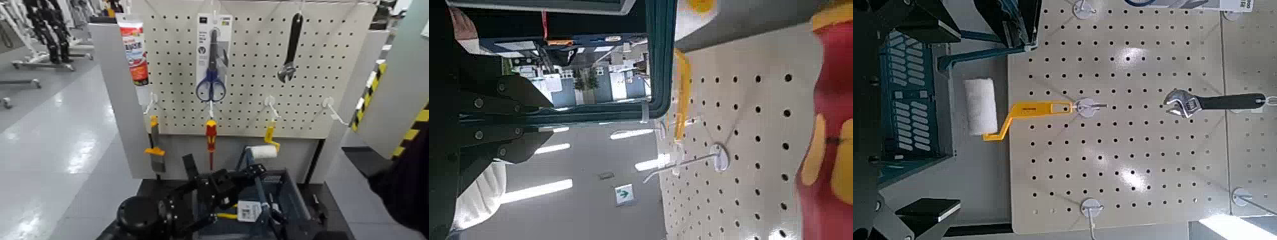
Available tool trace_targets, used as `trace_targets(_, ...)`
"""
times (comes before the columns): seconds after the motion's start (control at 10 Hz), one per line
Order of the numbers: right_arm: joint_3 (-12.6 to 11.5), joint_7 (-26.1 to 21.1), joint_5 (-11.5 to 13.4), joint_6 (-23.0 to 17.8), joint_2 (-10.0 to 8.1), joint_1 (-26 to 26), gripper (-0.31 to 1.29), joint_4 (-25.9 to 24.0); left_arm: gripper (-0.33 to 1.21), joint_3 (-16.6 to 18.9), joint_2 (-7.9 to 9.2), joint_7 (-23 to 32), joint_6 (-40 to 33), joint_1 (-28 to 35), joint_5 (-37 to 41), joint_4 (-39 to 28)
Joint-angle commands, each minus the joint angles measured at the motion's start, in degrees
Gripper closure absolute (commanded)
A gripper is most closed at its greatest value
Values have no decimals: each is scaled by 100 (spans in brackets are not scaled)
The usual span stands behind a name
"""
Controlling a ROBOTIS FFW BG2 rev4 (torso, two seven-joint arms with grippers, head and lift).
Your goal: Grasp the handle of the crate.
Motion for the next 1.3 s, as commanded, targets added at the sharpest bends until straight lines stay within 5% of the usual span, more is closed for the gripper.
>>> trace_targets(0.1,-17,-2,0,-14,1,14,13,-1,118,38,60,152,61,267,98,-330)
trace_targets(1.3,-70,-29,9,-85,9,31,13,16,118,653,447,1215,624,1428,494,-2080)
